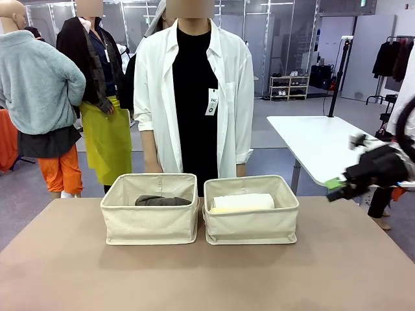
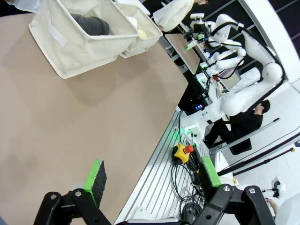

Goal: Divide the towels into two baskets.
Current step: Pick up one hotel-folded towel from the bottom of the table and place it in the Fabric basket indicated by the person.

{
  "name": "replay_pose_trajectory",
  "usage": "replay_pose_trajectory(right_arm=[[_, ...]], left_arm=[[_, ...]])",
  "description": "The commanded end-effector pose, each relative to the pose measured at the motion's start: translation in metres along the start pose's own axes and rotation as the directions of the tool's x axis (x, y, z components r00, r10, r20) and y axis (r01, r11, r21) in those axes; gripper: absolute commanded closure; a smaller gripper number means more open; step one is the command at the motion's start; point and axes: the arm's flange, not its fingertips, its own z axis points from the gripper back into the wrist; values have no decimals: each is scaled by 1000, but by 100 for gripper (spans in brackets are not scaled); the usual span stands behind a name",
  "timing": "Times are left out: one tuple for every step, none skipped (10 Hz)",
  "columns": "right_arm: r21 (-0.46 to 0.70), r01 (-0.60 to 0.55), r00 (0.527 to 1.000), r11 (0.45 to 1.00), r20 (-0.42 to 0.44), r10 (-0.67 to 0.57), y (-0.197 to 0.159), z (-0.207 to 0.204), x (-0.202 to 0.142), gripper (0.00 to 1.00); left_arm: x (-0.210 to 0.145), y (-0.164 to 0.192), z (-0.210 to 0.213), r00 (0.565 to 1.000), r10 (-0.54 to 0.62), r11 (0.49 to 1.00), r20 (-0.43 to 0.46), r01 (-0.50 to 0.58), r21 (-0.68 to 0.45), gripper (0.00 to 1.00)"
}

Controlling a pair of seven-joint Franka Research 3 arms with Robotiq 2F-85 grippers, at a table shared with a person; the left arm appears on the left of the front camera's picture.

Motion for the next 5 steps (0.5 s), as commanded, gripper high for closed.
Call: replay_pose_trajectory(right_arm=[[92,110,986,990,119,-120,-23,40,-32,0],[114,154,973,981,156,-171,-33,64,-54,0],[127,212,961,969,155,-230,-40,80,-70,0],[136,234,949,963,183,-257,-44,92,-81,0],[127,283,936,951,180,-302,-48,98,-88,0]], left_arm=[[-3,-5,0,1000,-14,1000,16,14,-6,0],[-3,-5,0,1000,-14,1000,16,14,-6,0],[-3,-5,0,1000,-14,1000,16,14,-6,0],[-3,-5,0,1000,-14,1000,16,14,-6,0],[-3,-5,0,1000,-14,1000,16,14,-6,0]])
